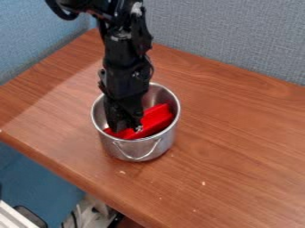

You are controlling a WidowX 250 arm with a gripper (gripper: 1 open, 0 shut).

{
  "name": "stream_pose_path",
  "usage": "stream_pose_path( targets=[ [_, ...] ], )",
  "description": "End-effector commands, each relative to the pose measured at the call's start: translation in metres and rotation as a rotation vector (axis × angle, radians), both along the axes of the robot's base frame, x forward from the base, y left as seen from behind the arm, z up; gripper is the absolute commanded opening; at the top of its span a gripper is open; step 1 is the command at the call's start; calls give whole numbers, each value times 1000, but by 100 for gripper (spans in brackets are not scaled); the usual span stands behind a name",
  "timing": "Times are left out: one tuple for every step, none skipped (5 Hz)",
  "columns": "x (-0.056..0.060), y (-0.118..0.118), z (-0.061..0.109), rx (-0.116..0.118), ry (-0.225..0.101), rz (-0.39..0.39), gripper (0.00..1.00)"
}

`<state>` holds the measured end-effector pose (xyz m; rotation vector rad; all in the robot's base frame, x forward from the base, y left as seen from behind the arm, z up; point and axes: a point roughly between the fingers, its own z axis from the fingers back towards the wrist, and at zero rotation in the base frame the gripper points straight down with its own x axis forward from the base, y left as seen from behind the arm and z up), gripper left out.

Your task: Move the red object from the metal pot to the table

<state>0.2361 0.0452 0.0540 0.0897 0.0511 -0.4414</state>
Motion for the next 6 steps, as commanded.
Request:
stream_pose_path(
  targets=[
    [2, -1, 14, 18, -45, -14, 0],
    [2, -3, 23, 28, -62, -18, 0],
    [5, -4, 41, 45, -98, -14, 0],
    [12, -12, 68, 53, -161, -14, 0],
    [18, -16, 86, 53, -191, -5, 0],
    [22, -25, 93, 44, -214, -22, 100]
  ],
)
